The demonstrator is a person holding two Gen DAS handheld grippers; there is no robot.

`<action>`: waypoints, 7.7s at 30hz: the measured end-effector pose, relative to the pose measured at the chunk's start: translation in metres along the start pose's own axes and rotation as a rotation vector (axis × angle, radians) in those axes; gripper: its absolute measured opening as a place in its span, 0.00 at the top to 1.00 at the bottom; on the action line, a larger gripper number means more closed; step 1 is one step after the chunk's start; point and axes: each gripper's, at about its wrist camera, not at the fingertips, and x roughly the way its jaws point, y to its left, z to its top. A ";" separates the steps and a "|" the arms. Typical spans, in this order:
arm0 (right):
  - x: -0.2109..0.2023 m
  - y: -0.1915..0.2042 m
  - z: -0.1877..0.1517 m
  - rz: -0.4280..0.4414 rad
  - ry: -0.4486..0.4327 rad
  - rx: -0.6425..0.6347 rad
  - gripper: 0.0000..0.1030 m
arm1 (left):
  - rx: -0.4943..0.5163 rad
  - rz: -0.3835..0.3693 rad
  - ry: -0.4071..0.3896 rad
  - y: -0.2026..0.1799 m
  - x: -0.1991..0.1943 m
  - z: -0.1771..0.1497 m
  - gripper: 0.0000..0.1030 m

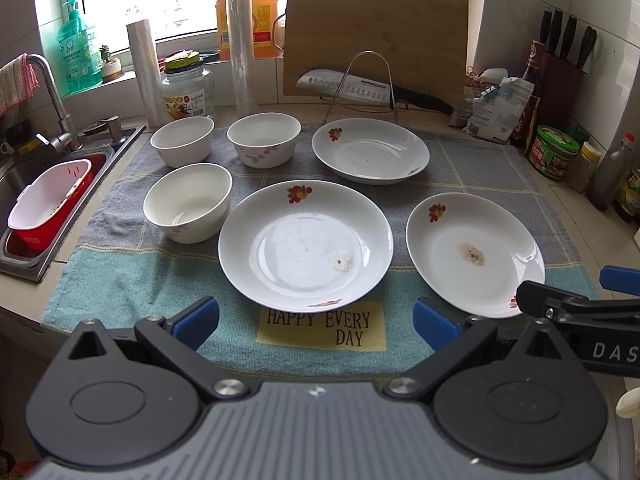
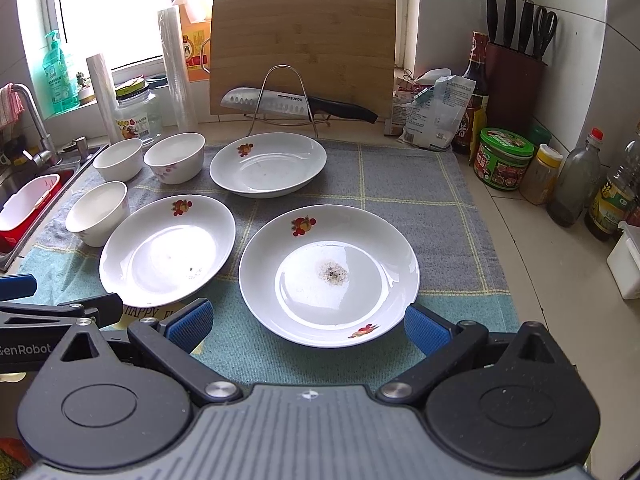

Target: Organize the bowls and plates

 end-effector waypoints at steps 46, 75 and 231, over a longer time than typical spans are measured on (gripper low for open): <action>0.002 -0.004 0.004 0.013 -0.038 -0.023 0.00 | -0.008 0.001 -0.010 -0.009 0.002 0.003 0.01; 0.067 -0.044 -0.039 0.048 0.028 -0.087 0.00 | -0.011 -0.019 0.014 -0.021 0.013 -0.007 0.01; 0.125 -0.039 -0.049 0.102 -0.049 -0.228 0.00 | 0.828 -0.735 0.416 -0.147 0.233 0.116 0.20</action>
